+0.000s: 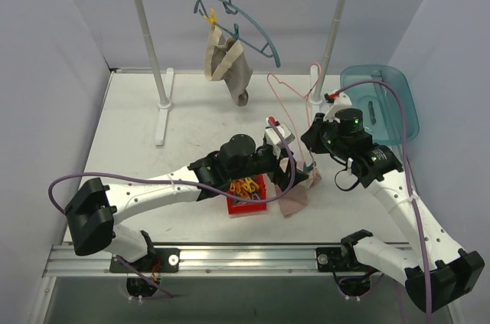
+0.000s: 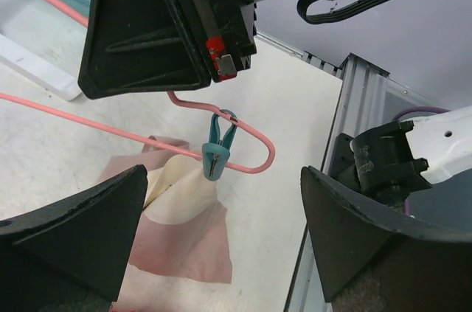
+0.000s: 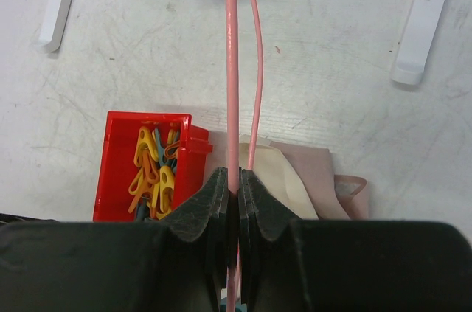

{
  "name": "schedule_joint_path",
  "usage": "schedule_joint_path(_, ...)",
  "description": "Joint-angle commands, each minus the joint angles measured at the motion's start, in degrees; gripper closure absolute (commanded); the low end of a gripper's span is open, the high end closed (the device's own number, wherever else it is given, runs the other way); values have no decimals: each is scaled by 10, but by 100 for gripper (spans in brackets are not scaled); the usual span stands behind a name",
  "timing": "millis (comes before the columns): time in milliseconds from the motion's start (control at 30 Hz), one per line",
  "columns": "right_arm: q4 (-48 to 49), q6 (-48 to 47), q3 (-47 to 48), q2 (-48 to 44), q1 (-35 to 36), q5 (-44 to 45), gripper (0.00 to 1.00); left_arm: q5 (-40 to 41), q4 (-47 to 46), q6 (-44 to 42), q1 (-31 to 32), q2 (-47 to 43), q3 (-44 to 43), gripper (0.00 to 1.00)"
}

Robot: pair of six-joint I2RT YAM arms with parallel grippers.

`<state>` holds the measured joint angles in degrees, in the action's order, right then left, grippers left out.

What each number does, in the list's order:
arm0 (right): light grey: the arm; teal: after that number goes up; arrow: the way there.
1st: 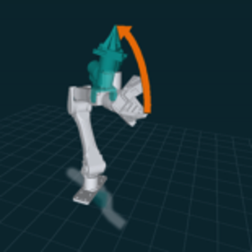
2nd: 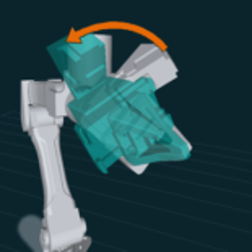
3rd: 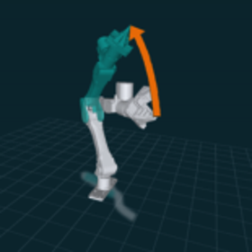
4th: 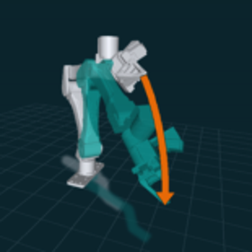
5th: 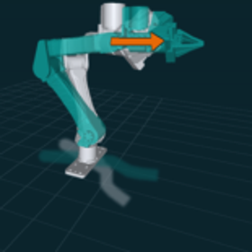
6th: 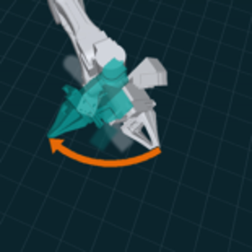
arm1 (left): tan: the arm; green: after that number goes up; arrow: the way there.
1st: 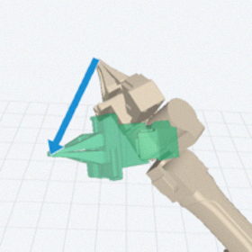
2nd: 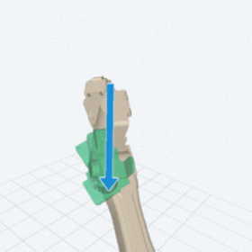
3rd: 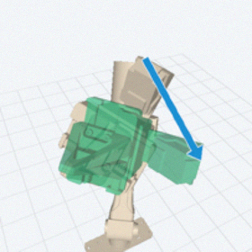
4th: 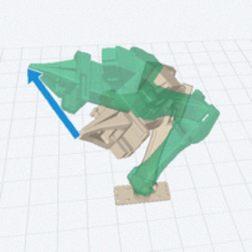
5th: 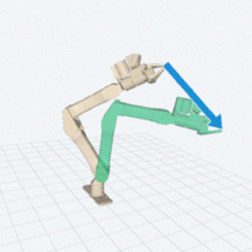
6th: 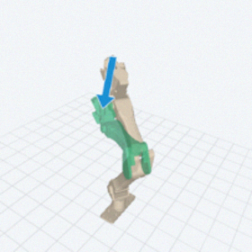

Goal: Remove the underwear clipped to the hanger

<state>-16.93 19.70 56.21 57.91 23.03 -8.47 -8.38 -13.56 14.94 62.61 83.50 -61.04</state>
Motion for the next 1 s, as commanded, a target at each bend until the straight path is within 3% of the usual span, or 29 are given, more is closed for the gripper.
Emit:
schedule_joint_path(0, 24, 5, 29, -1, 4, -12, 100, 11, -45, -43, 7, 13, -20, 7)
schedule_joint_path(267, 24, 5, 34, 1, 4, -24, 100, 35, -49, -60, 19, 45, -37, 6)
schedule_joint_path(400, 24, 4, 35, -2, 4, -30, 100, 31, -48, -60, 19, 53, -50, 0)
schedule_joint_path(633, 26, 3, 35, -6, 4, -35, 100, 0, -53, -59, 19, 64, -61, 40)
schedule_joint_path(767, 25, 2, 37, -9, 4, -35, 100, -22, -54, -58, 19, 62, -56, 69)
schedule_joint_path(833, 25, 2, 37, -10, 4, -35, 100, -23, -54, -58, 19, 59, -52, 74)
schedule_joint_path(967, 25, 4, 35, -10, 4, -34, 100, -19, -59, -60, 19, 49, -41, 73)
